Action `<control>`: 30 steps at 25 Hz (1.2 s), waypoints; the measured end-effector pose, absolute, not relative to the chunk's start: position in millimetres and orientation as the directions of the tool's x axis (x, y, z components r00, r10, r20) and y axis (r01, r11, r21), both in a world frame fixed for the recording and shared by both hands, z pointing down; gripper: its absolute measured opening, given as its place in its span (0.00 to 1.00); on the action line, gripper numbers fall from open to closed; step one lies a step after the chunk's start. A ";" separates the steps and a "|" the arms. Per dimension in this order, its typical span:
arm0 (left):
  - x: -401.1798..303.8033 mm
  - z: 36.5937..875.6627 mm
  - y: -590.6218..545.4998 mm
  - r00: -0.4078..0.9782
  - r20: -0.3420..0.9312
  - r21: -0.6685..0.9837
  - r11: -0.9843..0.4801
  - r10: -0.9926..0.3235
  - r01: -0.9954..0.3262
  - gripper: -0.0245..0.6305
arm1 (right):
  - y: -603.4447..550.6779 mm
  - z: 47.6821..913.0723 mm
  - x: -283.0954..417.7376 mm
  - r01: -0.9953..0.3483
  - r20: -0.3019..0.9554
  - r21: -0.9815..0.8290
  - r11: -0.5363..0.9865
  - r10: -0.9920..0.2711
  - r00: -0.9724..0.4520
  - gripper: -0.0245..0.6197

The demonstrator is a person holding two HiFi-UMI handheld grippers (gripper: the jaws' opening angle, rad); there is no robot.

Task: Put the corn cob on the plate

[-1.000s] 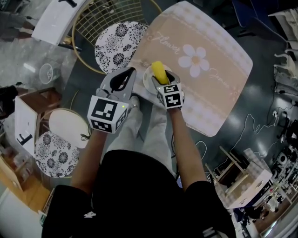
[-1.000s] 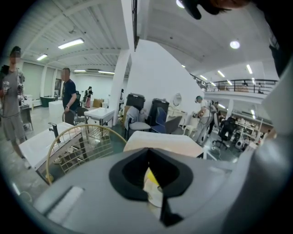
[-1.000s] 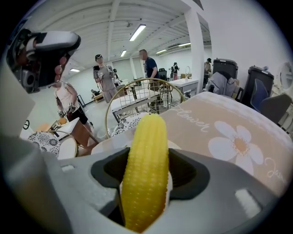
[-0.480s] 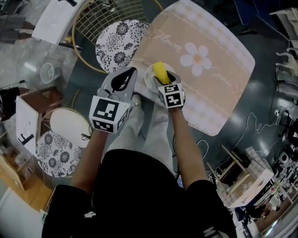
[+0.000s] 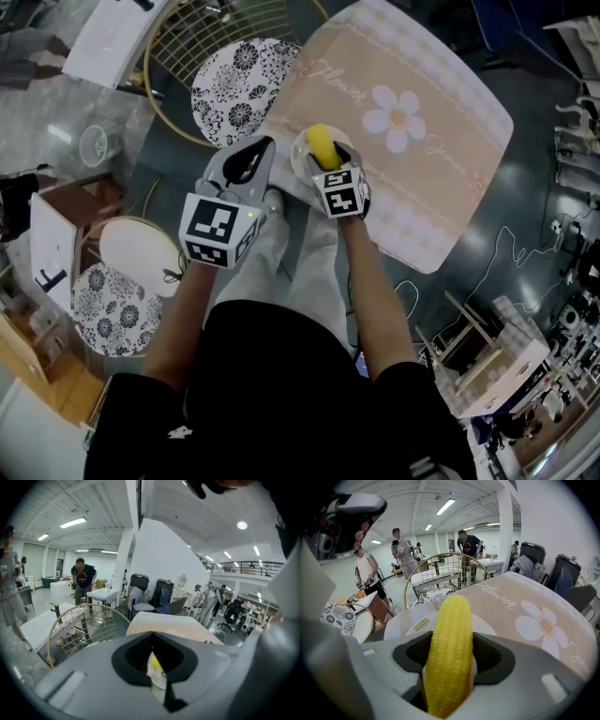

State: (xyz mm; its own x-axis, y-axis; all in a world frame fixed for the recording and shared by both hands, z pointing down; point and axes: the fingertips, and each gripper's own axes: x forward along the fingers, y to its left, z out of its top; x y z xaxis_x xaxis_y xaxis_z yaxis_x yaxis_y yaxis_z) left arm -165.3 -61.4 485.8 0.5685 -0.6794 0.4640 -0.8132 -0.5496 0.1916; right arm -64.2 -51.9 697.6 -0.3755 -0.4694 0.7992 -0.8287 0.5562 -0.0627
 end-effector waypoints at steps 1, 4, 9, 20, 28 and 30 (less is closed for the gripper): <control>-165.2 485.8 -61.4 0.570 0.464 0.193 -0.550 -0.678 -0.812 0.04 | -52.3 697.4 -64.2 -0.829 0.798 -0.062 0.555 -0.472 -0.376 0.44; -164.9 484.1 -62.0 0.573 0.462 0.196 -0.552 -0.677 -0.811 0.04 | -51.5 697.1 -63.8 -0.830 0.801 -0.060 0.555 -0.469 -0.372 0.45; -163.9 478.0 -66.3 0.577 0.454 0.197 -0.555 -0.680 -0.809 0.04 | -55.0 685.7 -64.5 -0.835 0.783 -0.078 0.544 -0.486 -0.389 0.44; -163.2 448.2 -69.7 0.590 0.411 0.234 -0.545 -0.695 -0.805 0.04 | -69.5 617.6 -61.3 -0.847 0.713 -0.063 0.528 -0.570 -0.408 0.38; -169.4 426.2 -64.5 0.589 0.393 0.232 -0.544 -0.706 -0.806 0.04 | -74.7 562.2 -62.8 -0.854 0.655 -0.032 0.520 -0.634 -0.411 0.28; -170.0 421.3 -65.7 0.591 0.384 0.228 -0.548 -0.709 -0.805 0.04 | -76.1 549.3 -64.7 -0.855 0.637 -0.018 0.519 -0.653 -0.410 0.24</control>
State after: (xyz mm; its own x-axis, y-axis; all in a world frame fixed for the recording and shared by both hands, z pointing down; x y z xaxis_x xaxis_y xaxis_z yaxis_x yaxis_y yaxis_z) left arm -170.0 -65.7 421.3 0.5915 -0.7093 0.3835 -0.8049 -0.5478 0.2282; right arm -64.7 -76.1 549.3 -0.4099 -0.6530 0.6368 -0.8545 0.5191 -0.0177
